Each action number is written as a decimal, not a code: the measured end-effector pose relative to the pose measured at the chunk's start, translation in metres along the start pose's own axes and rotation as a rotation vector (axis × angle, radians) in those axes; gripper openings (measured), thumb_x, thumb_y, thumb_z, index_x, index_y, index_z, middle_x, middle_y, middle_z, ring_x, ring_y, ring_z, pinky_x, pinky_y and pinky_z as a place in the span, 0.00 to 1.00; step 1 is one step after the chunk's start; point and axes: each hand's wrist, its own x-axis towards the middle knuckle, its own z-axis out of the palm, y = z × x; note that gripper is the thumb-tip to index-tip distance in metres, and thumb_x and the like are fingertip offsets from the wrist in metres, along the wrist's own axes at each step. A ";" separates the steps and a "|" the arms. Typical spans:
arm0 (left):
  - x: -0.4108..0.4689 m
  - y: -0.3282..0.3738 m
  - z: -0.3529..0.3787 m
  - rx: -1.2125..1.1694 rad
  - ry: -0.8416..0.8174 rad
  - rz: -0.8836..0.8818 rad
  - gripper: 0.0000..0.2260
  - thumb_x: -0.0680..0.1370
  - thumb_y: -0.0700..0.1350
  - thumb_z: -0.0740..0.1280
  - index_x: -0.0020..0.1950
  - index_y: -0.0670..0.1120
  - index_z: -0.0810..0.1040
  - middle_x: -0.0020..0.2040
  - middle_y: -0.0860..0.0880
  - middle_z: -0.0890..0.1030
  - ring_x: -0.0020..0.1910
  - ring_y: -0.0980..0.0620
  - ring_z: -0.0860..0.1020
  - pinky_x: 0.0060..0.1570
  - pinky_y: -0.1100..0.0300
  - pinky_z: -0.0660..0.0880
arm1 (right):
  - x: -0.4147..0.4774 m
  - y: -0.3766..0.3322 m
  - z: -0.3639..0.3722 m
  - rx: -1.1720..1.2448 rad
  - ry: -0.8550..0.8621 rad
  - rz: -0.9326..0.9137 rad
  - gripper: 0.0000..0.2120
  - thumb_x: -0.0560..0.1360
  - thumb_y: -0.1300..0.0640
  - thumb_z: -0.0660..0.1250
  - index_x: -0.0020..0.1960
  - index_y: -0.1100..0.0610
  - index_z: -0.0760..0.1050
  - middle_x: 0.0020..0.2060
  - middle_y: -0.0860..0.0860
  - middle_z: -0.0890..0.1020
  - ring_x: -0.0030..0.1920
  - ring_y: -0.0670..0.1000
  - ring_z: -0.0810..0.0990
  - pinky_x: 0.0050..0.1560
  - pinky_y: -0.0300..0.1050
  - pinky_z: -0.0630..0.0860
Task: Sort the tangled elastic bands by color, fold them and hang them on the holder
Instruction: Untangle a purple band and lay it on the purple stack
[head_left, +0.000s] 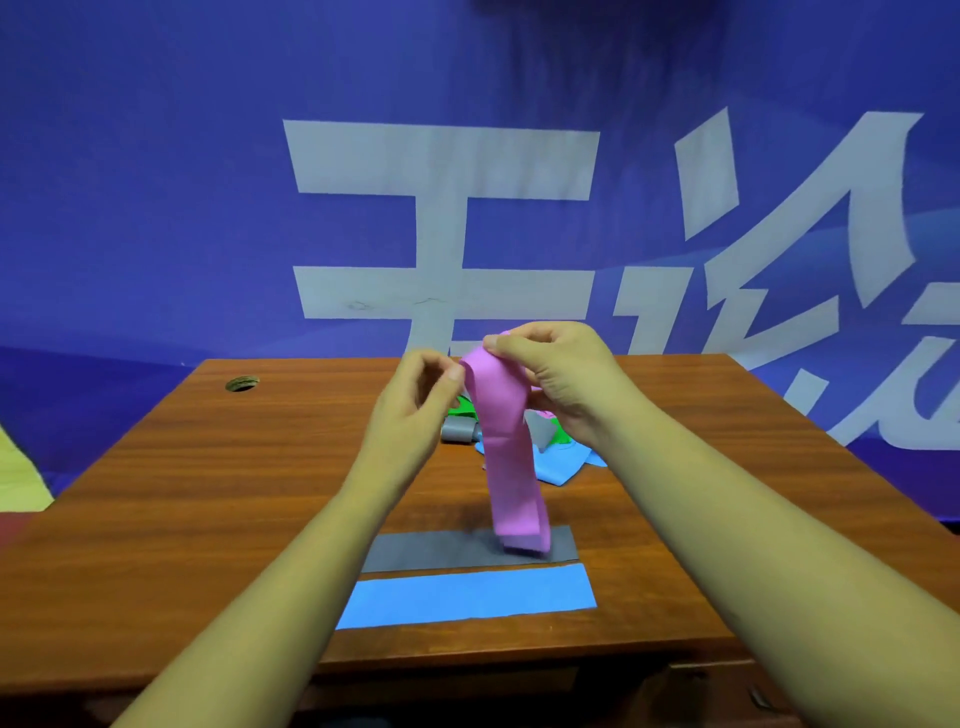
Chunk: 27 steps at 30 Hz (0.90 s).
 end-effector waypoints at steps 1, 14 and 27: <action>-0.005 0.000 0.001 -0.003 -0.109 -0.006 0.09 0.77 0.52 0.65 0.48 0.46 0.76 0.42 0.51 0.79 0.43 0.55 0.76 0.46 0.62 0.73 | -0.001 0.000 0.002 0.002 0.016 0.009 0.04 0.73 0.59 0.73 0.41 0.59 0.81 0.33 0.52 0.80 0.32 0.49 0.76 0.33 0.39 0.74; -0.022 0.001 0.010 -0.188 -0.168 -0.215 0.06 0.78 0.35 0.66 0.54 0.39 0.78 0.36 0.54 0.84 0.35 0.61 0.79 0.38 0.66 0.74 | -0.005 0.011 -0.016 0.160 0.044 0.055 0.05 0.74 0.65 0.67 0.40 0.60 0.79 0.36 0.56 0.82 0.39 0.54 0.81 0.44 0.47 0.80; 0.015 0.028 -0.005 -0.291 -0.043 -0.299 0.07 0.79 0.38 0.65 0.53 0.45 0.82 0.45 0.44 0.84 0.41 0.47 0.77 0.40 0.56 0.71 | -0.025 0.054 -0.013 0.057 -0.233 0.161 0.16 0.76 0.51 0.69 0.56 0.62 0.80 0.50 0.59 0.85 0.53 0.57 0.83 0.60 0.54 0.76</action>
